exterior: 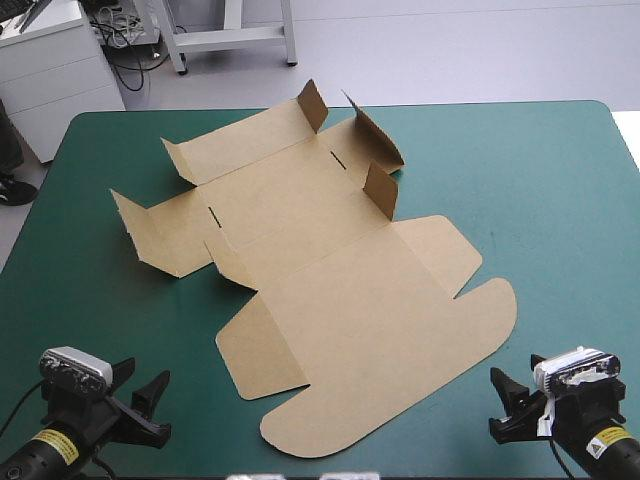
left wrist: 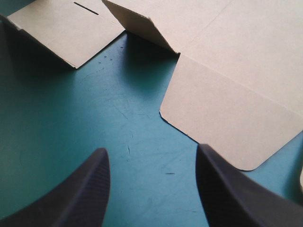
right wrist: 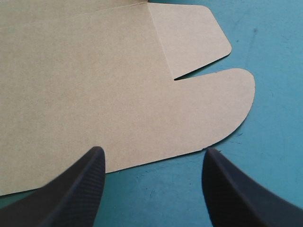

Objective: Fold the box

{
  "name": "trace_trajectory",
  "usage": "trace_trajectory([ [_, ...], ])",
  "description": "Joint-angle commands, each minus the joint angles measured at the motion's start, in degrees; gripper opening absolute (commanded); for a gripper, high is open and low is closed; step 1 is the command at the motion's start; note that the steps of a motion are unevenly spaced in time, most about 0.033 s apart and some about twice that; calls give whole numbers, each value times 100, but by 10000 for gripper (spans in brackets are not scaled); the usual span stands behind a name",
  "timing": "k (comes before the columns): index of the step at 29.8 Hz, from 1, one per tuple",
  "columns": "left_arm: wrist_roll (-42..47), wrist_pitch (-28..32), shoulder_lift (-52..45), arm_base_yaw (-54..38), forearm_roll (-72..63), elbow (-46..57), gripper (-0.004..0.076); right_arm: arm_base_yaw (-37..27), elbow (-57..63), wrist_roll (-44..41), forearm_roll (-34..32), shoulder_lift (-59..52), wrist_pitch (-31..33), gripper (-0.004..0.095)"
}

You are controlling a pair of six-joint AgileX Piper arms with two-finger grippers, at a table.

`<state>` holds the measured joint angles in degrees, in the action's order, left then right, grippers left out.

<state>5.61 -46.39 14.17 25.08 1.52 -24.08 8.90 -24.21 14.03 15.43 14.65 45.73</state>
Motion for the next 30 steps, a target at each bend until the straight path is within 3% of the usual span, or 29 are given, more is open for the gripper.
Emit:
trace_trajectory([
  [1, 253, 352, 220, 25, 79, -224, 389, 6, -142, 50, 111, 77, -332, 549],
  [13, 321, 313, 2031, 25, 431, -1658, 389, 6, -1091, -72, 70, 1401, -367, 549],
  [19, 411, -94, 2950, 25, 650, -2636, 389, 6, -2038, -141, 70, 2531, -347, 549],
  [25, 623, -433, 3660, 25, 937, -3503, 389, 6, -3298, -141, 38, 3798, 138, 549],
  [30, 780, -1123, 4159, 25, 1756, -4192, 389, 6, -4528, -117, 38, 5013, 793, 549],
])
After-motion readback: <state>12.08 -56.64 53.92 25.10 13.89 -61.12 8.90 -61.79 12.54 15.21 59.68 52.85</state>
